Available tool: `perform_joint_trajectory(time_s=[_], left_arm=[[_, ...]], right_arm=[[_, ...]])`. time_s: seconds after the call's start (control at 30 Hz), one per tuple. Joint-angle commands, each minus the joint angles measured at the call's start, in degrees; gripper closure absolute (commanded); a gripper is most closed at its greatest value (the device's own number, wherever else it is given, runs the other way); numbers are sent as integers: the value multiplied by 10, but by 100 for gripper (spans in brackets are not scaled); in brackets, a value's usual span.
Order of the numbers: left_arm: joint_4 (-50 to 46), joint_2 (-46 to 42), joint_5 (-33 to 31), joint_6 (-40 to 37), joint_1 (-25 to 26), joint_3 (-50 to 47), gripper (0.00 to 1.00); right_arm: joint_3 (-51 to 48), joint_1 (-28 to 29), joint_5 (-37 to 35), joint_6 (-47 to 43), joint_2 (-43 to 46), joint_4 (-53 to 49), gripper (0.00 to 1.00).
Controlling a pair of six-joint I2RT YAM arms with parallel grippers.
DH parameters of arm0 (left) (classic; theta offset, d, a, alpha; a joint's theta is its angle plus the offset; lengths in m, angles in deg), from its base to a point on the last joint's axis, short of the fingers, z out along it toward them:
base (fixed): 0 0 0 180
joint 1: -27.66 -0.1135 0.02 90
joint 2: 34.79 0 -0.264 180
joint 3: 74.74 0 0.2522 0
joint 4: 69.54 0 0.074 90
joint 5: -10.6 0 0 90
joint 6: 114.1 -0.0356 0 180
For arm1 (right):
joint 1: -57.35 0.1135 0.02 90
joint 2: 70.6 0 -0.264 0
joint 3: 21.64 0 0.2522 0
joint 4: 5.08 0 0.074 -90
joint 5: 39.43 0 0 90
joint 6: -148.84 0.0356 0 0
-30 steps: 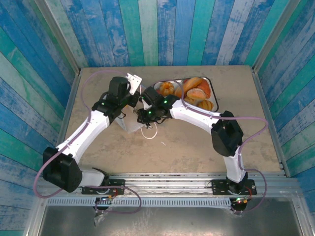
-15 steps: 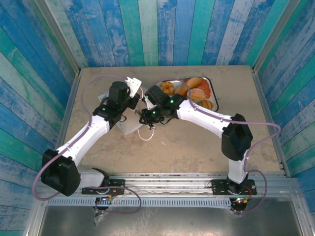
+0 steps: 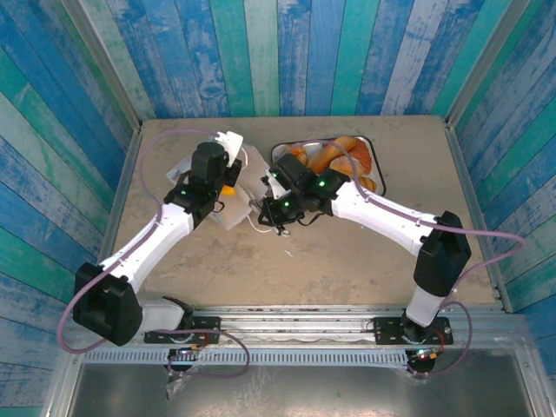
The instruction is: Take the fake bread out of the paper bag
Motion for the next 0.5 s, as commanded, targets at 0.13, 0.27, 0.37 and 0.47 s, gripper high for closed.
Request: perform_joint_trajectory(time_s=[0.13, 0.27, 0.37, 0.47], left_arm=[[10, 34, -45, 19, 2, 30, 100], [-2, 52, -61, 28, 1, 49, 100], [-3, 62, -73, 36, 1, 58, 100], [-6, 73, -81, 41, 1, 67, 100]], right_arm=[[-41, -15, 1, -14, 76, -13, 99], [-65, -26, 0, -17, 113, -20, 99], [-85, -39, 2, -16, 141, -26, 99], [-106, -56, 3, -15, 173, -30, 99]])
